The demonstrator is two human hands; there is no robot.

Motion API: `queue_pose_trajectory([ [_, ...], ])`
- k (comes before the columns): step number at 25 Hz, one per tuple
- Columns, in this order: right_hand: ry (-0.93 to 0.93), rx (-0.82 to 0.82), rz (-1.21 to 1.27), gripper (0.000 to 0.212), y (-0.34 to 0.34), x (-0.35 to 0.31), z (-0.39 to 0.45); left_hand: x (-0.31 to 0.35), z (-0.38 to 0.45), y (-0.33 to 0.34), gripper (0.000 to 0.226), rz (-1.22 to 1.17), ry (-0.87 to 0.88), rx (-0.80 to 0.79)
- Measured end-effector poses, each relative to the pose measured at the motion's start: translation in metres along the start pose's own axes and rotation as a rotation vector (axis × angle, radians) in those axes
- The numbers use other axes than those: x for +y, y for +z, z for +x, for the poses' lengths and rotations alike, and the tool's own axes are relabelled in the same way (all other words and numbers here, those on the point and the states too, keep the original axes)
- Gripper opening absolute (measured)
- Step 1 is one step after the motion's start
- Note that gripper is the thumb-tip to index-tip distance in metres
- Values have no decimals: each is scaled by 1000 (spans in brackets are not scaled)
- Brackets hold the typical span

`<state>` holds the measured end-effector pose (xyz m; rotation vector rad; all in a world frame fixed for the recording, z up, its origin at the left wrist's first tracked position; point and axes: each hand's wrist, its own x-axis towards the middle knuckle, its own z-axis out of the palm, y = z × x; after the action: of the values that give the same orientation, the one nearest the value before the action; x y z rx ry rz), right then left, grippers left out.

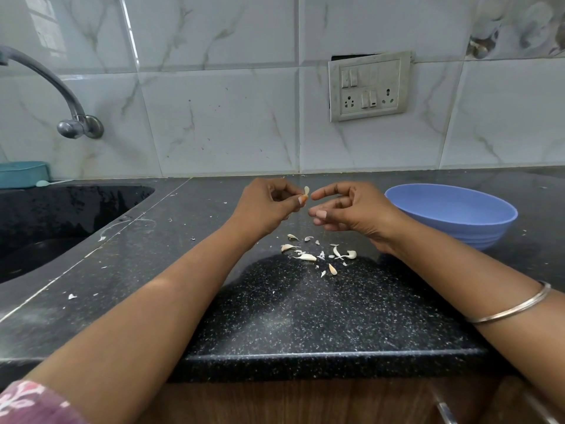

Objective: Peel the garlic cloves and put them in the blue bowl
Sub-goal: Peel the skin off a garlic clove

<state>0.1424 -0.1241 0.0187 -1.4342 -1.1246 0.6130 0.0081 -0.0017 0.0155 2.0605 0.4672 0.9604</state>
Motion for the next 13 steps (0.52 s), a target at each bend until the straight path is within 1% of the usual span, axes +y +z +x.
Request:
queue_pose_trajectory([
  [3,-41,51,-91,26,2,-1,-1,0,0,0,5,6,1,-16],
  [6,-90,129,-134,15,1,-1,1,1,-1,2,8,48,15,-66],
  [9,-107,124,-117,7,-1,1,2,3,-3,3,10,69,31,-117],
  [13,-89,122,-119,2,-2,3,5,4,-4,4,12,102,44,-141],
])
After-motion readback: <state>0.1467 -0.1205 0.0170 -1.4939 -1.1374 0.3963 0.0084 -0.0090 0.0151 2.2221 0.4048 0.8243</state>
